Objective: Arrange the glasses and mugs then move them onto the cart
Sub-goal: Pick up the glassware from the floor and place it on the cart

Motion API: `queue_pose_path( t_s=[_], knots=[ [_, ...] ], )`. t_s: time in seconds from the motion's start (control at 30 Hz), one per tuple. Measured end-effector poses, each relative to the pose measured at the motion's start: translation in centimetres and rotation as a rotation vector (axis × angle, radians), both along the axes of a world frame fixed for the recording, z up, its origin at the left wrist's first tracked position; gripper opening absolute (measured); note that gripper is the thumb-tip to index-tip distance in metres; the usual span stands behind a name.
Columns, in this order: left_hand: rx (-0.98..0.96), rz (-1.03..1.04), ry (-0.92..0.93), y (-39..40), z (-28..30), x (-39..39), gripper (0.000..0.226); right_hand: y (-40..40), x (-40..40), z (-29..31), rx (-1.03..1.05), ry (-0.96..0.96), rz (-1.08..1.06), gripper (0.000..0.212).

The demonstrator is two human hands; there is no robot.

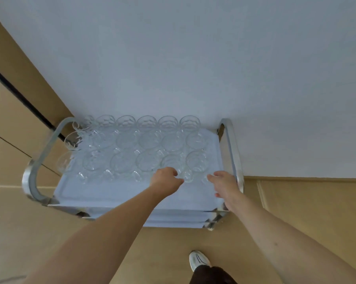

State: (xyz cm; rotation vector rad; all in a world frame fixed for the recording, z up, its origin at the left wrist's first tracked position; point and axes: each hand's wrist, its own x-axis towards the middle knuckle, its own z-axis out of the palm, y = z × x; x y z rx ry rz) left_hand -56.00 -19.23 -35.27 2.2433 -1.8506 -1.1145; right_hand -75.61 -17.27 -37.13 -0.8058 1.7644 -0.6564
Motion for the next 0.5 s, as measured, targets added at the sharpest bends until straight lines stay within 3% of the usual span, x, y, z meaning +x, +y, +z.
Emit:
queue_pose_path(
  t_s=[0.23, 0.5],
  knots=[
    [-0.295, -0.282, -0.040, 0.0, 7.1, 1.8, 0.052, 4.3, 1.5, 7.7, -0.220, 0.247, 0.093, 0.051],
    [-0.581, -0.562, -0.001, 2.2, 13.8, -1.8, 0.049, 11.3, -1.3, 15.3, -0.274, 0.661, 0.104, 0.059]
  ],
)
